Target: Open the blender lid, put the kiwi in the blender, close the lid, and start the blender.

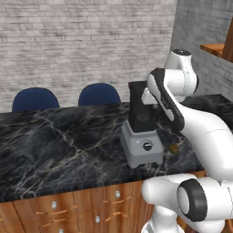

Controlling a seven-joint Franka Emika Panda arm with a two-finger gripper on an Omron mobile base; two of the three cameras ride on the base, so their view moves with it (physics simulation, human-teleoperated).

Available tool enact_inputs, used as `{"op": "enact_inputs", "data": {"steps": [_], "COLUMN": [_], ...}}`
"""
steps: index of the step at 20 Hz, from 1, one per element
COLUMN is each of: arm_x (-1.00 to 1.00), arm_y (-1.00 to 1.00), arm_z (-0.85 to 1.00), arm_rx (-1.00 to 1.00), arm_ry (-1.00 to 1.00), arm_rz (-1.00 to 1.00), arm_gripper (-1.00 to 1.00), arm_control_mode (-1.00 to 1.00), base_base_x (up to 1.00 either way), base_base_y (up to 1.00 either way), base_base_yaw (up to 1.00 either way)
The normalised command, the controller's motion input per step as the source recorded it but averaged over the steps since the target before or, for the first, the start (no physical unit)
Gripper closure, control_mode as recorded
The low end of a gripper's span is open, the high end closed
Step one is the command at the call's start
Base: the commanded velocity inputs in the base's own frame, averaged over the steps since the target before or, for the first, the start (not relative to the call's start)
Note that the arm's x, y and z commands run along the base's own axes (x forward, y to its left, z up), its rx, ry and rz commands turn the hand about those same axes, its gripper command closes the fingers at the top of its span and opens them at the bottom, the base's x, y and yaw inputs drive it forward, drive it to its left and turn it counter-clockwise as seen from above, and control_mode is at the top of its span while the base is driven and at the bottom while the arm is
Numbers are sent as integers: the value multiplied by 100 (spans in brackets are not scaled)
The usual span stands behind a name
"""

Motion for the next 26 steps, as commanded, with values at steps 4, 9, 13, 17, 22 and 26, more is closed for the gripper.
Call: {"op": "enact_inputs", "data": {"steps": [4, 9, 13, 17, 22, 26], "arm_x": [-4, -3, 15, 46, 55, 41], "arm_y": [1, 0, 7, 26, 37, 17], "arm_z": [13, 87, 77, 42, 2, -11], "arm_rx": [0, 0, 0, 0, 0, 0], "arm_ry": [-5, -9, -2, 0, 8, 14], "arm_rz": [0, -3, -2, 0, 0, 0], "arm_gripper": [-100, -100, -100, -100, -100, -100], "arm_control_mode": [-100, -100, -100, -100, -100, -100], "base_base_x": [0, 0, 0, 0, 0, 0], "base_base_y": [0, 0, 0, 0, 0, 0], "base_base_yaw": [0, 0, 0, 0, 0, 0]}}
